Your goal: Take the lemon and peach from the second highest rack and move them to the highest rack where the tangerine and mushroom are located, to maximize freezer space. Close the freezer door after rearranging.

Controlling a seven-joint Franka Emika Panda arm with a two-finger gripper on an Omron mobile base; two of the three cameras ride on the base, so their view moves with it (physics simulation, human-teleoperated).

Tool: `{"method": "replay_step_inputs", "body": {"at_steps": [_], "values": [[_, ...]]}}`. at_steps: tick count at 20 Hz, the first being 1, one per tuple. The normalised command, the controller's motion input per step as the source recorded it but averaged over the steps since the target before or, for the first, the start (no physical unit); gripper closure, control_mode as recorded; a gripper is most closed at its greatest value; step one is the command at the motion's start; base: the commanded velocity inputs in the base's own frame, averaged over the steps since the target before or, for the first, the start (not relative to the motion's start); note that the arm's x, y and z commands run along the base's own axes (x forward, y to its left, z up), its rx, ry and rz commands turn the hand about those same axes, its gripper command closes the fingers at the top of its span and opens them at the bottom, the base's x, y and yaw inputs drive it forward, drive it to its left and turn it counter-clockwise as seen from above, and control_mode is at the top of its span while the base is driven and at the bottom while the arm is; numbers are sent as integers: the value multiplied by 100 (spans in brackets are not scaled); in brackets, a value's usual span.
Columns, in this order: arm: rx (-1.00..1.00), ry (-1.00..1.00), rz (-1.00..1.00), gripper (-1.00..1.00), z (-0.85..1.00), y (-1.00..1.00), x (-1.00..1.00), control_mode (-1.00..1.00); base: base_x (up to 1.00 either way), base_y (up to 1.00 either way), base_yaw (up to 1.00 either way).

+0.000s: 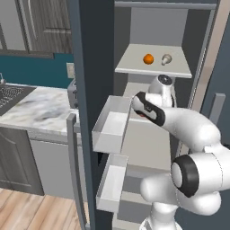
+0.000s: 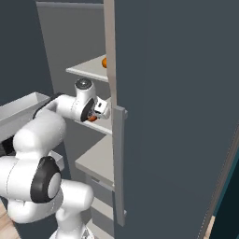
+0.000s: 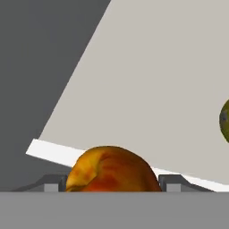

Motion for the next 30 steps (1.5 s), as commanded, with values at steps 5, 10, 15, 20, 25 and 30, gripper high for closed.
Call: {"method": "replay_step_inputs", "body": {"at_steps": [5, 10, 15, 20, 25, 30], "values": [[12, 3, -15, 100, 72, 0, -50, -100, 0, 0, 0], [1, 2, -15, 100, 76, 0, -36, -100, 0, 0, 0], [0, 0, -14, 100, 65, 0, -17, -100, 0, 0, 0], [0, 0, -10, 100, 64, 0, -10, -100, 0, 0, 0], [-2, 0, -6, 100, 62, 0, -1, -100, 0, 0, 0], [-1, -1, -2, 100, 46, 0, -4, -100, 0, 0, 0]]}}
